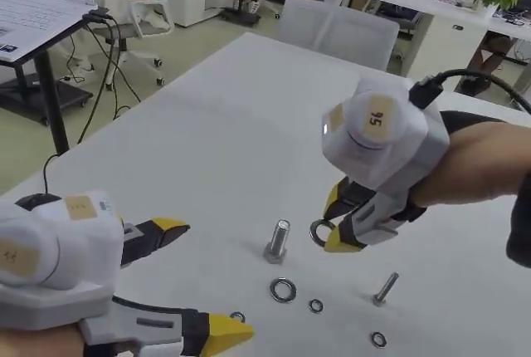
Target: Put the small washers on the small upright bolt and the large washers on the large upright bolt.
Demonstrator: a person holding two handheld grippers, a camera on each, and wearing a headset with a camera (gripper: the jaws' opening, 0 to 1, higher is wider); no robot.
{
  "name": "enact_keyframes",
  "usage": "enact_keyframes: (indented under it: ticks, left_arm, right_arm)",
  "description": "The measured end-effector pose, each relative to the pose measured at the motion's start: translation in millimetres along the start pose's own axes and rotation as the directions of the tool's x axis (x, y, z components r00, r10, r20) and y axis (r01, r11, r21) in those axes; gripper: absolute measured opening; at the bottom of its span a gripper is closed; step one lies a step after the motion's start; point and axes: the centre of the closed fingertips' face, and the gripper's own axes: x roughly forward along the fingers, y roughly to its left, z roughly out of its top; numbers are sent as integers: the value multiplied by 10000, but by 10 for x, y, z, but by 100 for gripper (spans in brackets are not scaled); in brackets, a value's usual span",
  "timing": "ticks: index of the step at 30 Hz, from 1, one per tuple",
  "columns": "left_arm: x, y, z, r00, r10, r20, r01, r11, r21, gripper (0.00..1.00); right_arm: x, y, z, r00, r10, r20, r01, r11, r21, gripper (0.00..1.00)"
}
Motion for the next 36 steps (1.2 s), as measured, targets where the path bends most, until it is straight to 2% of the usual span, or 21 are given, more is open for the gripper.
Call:
enact_keyframes:
  ticks: [6, 15, 26, 36]
  left_arm:
    - [-5, 17, -27, 10000, 28, -34, -28, 10000, -53, 89]
    - [-39, 51, -70, 9998, 180, -120, -181, 9998, -65, 89]
    - [-27, 30, -93, 9995, 213, -249, -211, 9997, 73, 89]
    - [-9, 0, -109, 9991, 223, -348, -220, 9997, 80, 88]
  right_arm:
    - [49, -143, 129, 10000, 56, -13, -56, 9996, -261, 23]
    - [192, -232, 229, 9991, 416, -82, -420, 9979, -496, 23]
    - [377, -307, 262, 9964, 837, -159, -844, 9948, -565, 23]
    - [544, -294, 206, 9920, 1212, -364, -1227, 9915, -438, 23]
